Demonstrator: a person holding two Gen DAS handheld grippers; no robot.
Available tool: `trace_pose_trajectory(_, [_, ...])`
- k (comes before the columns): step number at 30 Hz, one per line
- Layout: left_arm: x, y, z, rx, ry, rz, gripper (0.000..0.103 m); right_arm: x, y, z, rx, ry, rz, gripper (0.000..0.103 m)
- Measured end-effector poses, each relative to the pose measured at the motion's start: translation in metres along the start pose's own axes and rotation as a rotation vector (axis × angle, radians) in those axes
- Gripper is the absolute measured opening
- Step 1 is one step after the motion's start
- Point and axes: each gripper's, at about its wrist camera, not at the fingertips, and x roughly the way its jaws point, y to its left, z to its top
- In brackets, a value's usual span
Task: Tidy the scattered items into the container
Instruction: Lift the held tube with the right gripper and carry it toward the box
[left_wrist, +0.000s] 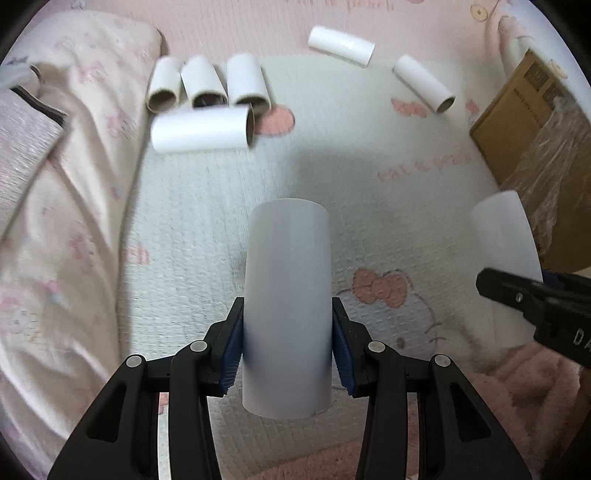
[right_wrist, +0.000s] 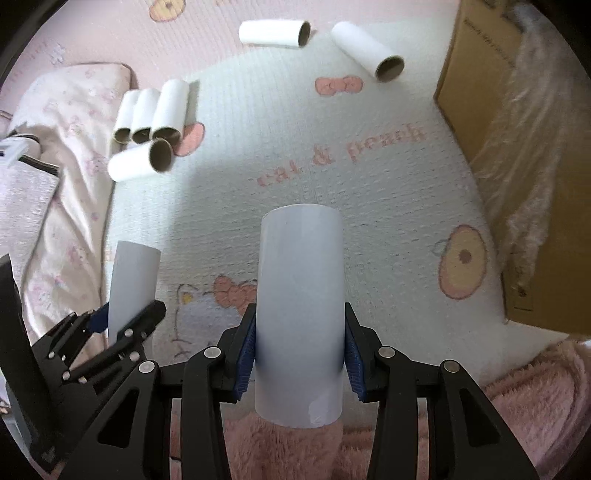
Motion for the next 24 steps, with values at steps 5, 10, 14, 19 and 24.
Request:
trace_pose_trajectory(5, [-0.023, -0.033, 0.005, 0.043, -0.063, 0.017, 0.047, -0.048, -0.034, 0.0, -0.023, -0.045, 0.025, 0.039])
trace_pose_trajectory(10, [-0.069, -0.049, 0.003, 0.025, -0.2, 0.039, 0.047, -0.073, -0.027, 0.003, -0.043, -0.113, 0.087, 0.039])
trace_pose_trajectory(14, [-0.096, -0.054, 0.0, 0.022, -0.279, 0.077, 0.047, -0.095, -0.021, -0.001, -0.071, -0.173, 0.138, 0.04])
trace_pose_trajectory(19, [-0.124, -0.054, 0.006, -0.015, -0.291, 0.04, 0.047, -0.13, -0.02, -0.003, -0.115, -0.229, 0.144, 0.04])
trace_pose_trajectory(24, [-0.148, -0.072, 0.021, 0.022, -0.326, -0.015, 0.047, -0.163, -0.027, -0.003, -0.112, -0.285, 0.153, 0.04])
